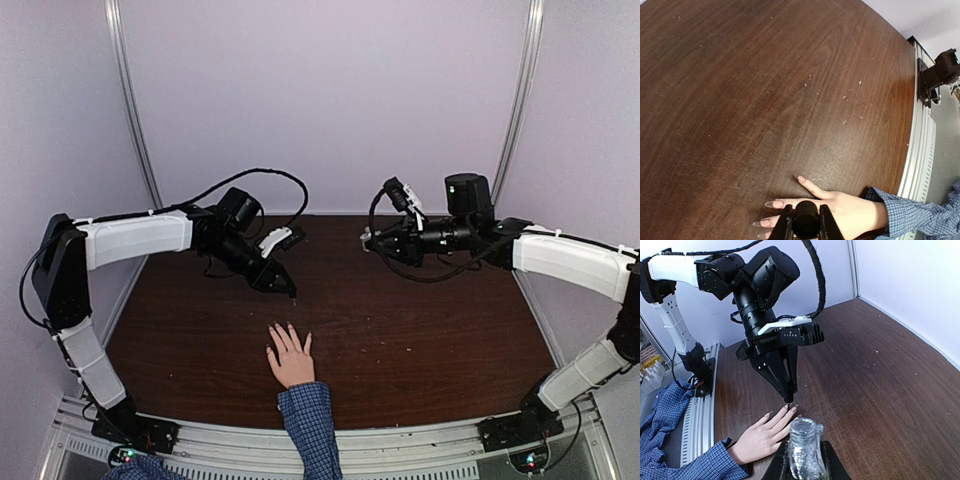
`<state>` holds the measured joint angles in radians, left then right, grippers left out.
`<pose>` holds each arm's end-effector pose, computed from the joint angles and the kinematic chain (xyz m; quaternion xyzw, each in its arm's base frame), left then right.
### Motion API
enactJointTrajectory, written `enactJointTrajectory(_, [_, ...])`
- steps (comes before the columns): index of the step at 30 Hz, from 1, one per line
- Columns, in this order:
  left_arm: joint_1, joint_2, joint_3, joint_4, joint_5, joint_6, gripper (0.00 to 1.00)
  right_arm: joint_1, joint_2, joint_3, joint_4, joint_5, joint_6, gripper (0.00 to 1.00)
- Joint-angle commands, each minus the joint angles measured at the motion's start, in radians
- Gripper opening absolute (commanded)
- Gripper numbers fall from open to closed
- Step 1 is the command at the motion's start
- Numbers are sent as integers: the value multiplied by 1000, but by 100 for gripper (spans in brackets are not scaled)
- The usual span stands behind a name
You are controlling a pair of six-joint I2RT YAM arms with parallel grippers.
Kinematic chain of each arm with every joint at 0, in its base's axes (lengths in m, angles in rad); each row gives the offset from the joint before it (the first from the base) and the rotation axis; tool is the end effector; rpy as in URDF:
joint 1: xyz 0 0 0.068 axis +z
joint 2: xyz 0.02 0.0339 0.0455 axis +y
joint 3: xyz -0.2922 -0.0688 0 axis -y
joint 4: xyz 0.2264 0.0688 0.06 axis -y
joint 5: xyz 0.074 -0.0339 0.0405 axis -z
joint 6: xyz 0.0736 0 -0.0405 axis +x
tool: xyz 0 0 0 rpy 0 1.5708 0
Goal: Paint the nails
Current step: Paint the nail with the hand.
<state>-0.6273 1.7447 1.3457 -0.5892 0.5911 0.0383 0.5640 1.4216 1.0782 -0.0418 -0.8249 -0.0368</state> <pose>0.2810 -0.2544 0.2558 0.3784 0.8387 -0.3467 0.1819 0.2456 0.2193 0.3362 -0.4388 0.6595 0.4543 0.4075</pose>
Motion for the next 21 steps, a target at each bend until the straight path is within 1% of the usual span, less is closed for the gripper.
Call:
enactJointTrajectory(1, [8,29,35,-27,65,59,0,-20,9,-14,69,-31,24,0])
enactJointTrajectory(6, [8,48,22,8,99,69,0,-35,20,-21,93,-45,36,0])
enactJointTrajectory(15, [18,83,18,1,113,89,0,-46,28,-26,106,-56,37,0])
enactJointTrajectory(21, [54,59,-39,48,122,47,0,-51,37,-26,106,-63,37,0])
